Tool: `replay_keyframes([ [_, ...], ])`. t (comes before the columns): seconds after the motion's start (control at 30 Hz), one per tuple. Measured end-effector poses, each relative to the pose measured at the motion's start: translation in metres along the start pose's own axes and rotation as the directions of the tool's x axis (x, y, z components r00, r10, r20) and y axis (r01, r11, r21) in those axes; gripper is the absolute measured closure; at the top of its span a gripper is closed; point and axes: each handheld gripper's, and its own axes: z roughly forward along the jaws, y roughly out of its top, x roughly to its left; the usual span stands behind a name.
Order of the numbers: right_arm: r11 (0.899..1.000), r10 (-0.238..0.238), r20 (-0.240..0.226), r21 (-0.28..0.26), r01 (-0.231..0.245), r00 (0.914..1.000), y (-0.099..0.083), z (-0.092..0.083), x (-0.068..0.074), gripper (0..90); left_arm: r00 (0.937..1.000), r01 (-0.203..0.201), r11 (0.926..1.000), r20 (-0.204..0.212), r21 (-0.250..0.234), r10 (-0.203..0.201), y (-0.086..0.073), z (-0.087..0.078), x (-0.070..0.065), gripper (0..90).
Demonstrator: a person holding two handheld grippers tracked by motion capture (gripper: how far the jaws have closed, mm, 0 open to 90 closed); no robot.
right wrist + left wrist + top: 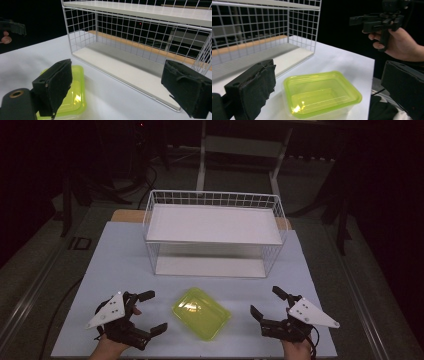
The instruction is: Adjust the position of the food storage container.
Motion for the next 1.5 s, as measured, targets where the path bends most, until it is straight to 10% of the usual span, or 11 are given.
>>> replay_keyframes([
  [0.37,1.000,0.015,-0.017,0.011,-0.015,0.9997,0.000,0.003,0.001,10.0,0.9975,-0.025,0.9977,0.067,0.062,0.021,0.001,0.014,-0.016,0.2],
  [0.6,0.999,0.029,-0.026,0.021,-0.028,0.9992,-0.001,0.004,0.001,10.0,0.9926,-0.034,0.9937,0.120,0.107,0.021,-0.006,0.020,-0.020,35.7],
  [0.73,0.999,0.045,-0.029,0.022,-0.044,0.9986,-0.001,0.005,-0.001,10.0,0.9849,-0.080,0.9768,0.166,0.198,0.047,-0.015,0.032,-0.031,66.2],
  [0.93,0.998,0.058,-0.039,0.027,-0.057,0.9976,-0.002,0.006,-0.002,10.0,0.9810,-0.122,0.9595,0.178,0.254,0.078,-0.025,0.045,-0.038,89.1],
  [1.3,0.998,0.058,-0.050,0.024,-0.057,0.9971,-0.001,0.004,-0.004,10.0,0.9552,-0.247,0.9027,0.245,0.353,0.165,-0.046,0.082,-0.043,90.0],
  [1.5,0.998,0.056,-0.059,0.020,-0.055,0.9966,-0.001,0.003,-0.004,10.0,0.9589,-0.232,0.9084,0.239,0.348,0.154,-0.047,0.097,-0.042,90.0],
])
